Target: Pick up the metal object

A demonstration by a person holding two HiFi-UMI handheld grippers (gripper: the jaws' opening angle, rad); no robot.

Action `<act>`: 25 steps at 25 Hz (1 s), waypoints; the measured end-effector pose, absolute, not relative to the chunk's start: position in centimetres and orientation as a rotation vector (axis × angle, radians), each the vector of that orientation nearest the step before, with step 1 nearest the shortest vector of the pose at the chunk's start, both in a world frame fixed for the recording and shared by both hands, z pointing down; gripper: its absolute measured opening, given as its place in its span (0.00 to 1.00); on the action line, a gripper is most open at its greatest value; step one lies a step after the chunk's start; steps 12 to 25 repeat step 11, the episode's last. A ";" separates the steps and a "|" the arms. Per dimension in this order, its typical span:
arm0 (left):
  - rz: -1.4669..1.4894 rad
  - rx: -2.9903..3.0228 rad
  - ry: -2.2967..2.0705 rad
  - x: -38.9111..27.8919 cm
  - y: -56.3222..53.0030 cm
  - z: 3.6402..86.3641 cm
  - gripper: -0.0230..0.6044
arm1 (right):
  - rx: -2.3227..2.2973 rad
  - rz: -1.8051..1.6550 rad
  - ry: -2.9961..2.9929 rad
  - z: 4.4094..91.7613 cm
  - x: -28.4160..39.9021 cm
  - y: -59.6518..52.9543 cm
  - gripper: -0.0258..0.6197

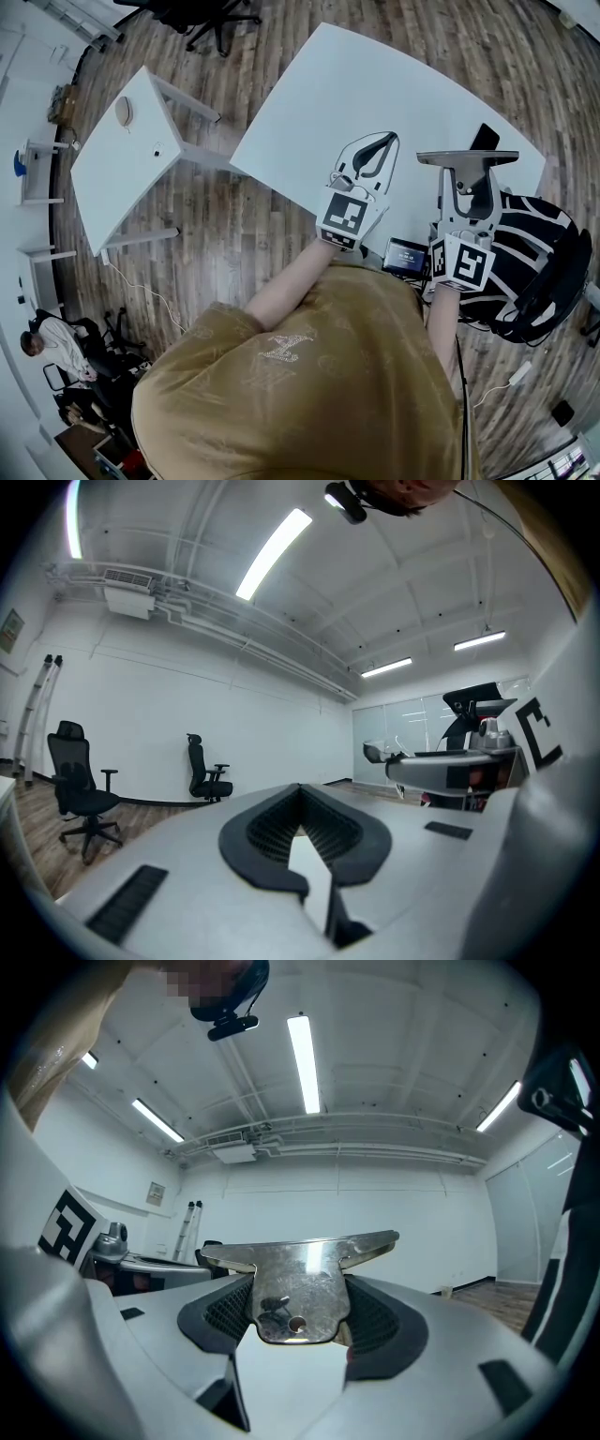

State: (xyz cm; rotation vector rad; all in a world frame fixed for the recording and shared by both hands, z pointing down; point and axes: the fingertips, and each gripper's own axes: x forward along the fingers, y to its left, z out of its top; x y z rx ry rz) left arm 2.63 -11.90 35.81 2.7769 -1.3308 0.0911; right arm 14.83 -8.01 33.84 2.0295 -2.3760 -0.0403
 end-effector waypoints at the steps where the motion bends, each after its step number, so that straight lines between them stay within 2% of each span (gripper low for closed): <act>1: 0.091 2.777 -1.331 2.6 -11.9 35.8 0.05 | 2.030 -0.041 -2.375 33.8 14.8 -8.0 0.48; 25: 0.106 2.778 -1.323 2.6 -12.2 36.2 0.05 | 2.052 -0.053 -2.365 33.4 15.4 -8.2 0.48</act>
